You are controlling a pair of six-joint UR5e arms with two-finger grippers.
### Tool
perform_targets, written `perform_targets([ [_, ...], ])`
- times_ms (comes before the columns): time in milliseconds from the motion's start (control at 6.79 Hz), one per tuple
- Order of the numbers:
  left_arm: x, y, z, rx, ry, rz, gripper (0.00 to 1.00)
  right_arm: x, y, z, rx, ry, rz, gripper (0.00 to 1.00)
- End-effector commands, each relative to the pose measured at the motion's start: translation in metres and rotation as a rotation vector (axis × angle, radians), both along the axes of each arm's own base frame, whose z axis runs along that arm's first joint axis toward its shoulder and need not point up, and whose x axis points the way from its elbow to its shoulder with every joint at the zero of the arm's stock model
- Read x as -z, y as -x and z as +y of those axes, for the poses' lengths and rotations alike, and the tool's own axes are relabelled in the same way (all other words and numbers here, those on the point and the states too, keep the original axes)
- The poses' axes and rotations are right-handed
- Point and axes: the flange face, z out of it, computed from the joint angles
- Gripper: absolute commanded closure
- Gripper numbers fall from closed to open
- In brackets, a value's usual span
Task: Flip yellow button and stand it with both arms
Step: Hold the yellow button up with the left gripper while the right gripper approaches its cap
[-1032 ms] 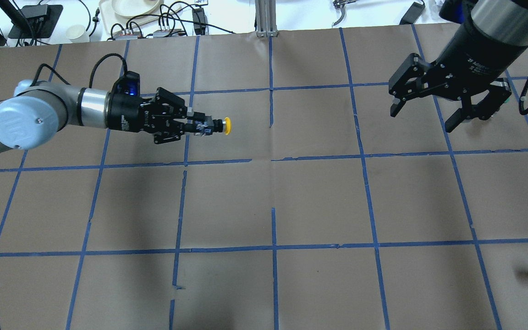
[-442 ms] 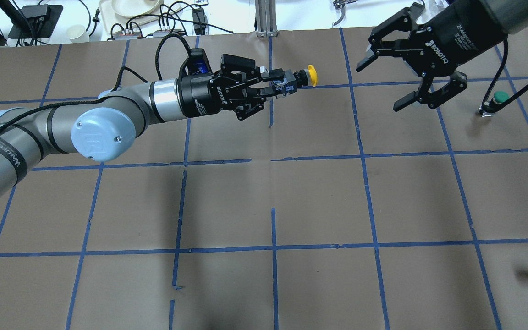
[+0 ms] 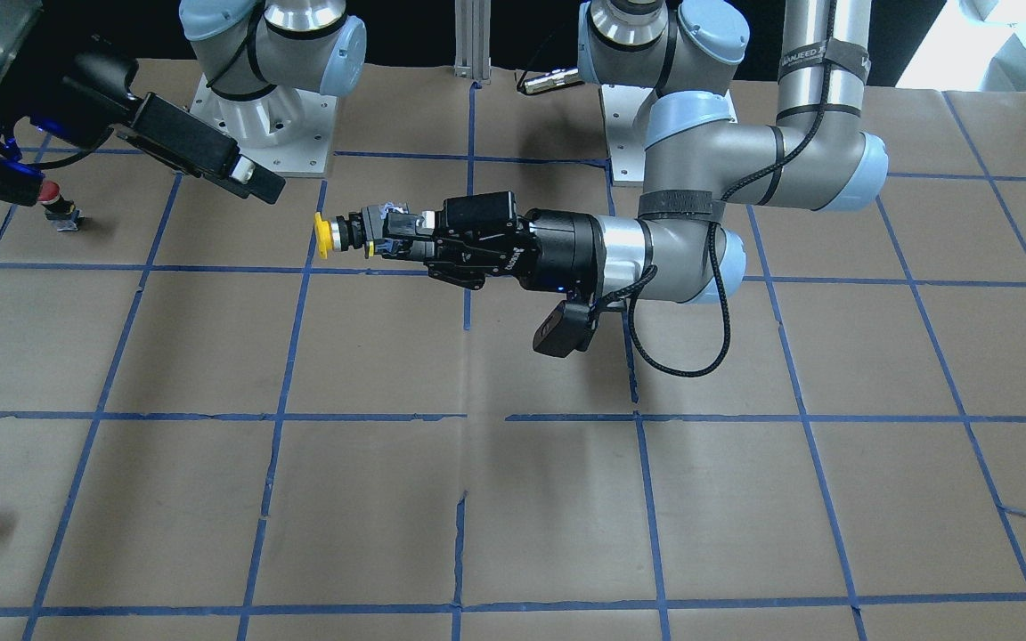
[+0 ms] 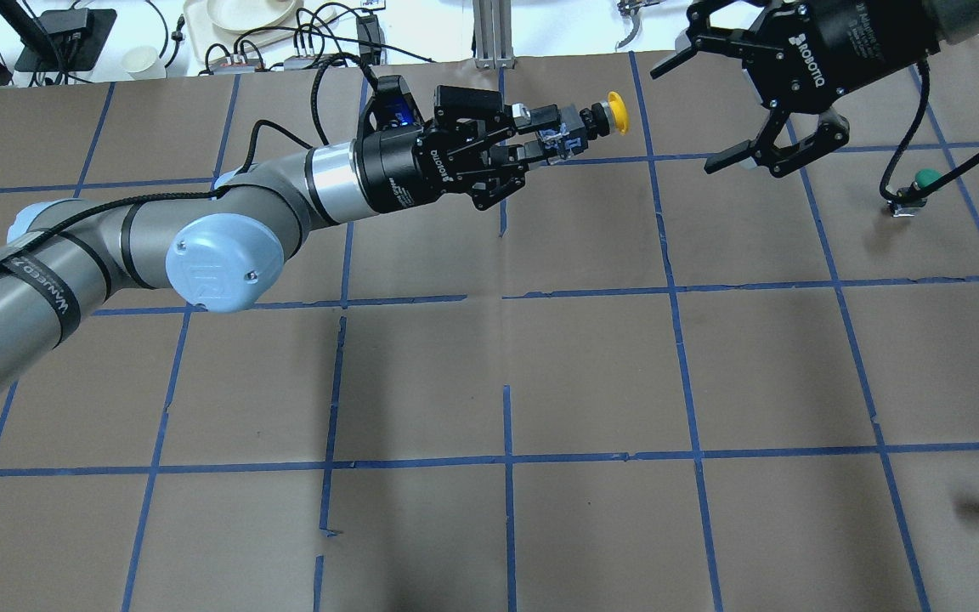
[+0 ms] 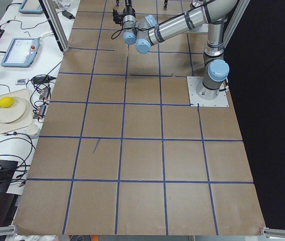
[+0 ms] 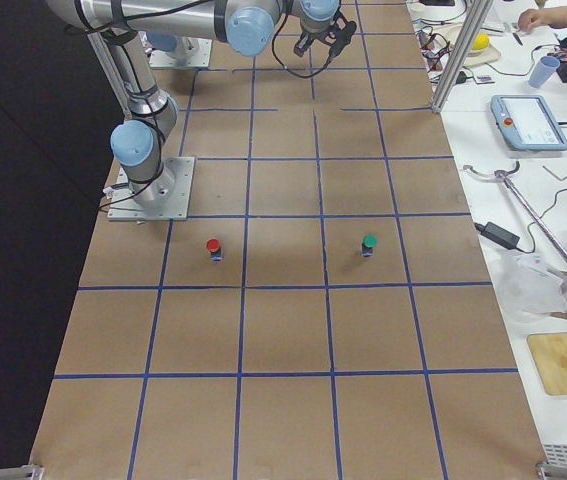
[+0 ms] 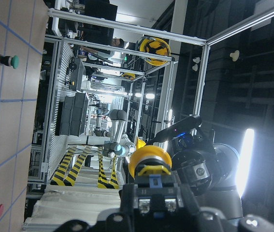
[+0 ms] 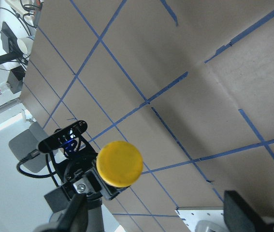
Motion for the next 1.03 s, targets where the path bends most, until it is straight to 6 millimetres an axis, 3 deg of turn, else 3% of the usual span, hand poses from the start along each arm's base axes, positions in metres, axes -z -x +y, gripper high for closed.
perform_targets([
  [0,-0.005,0.018,0.007,0.011,0.002,0.044,0.85,0.003,-0.001,-0.004,0.068,-0.051,-0.101,0.0],
  [147,-0.01,0.021,0.007,0.013,0.012,0.052,0.85,0.025,-0.001,-0.015,0.066,-0.095,-0.112,0.0],
  [295,-0.014,0.02,0.005,-0.005,0.014,0.084,0.85,0.031,-0.003,-0.017,0.064,-0.11,-0.113,0.01],
  [884,-0.011,0.021,0.007,-0.003,0.006,0.085,0.85,0.009,-0.006,-0.012,0.131,-0.147,-0.167,0.03],
])
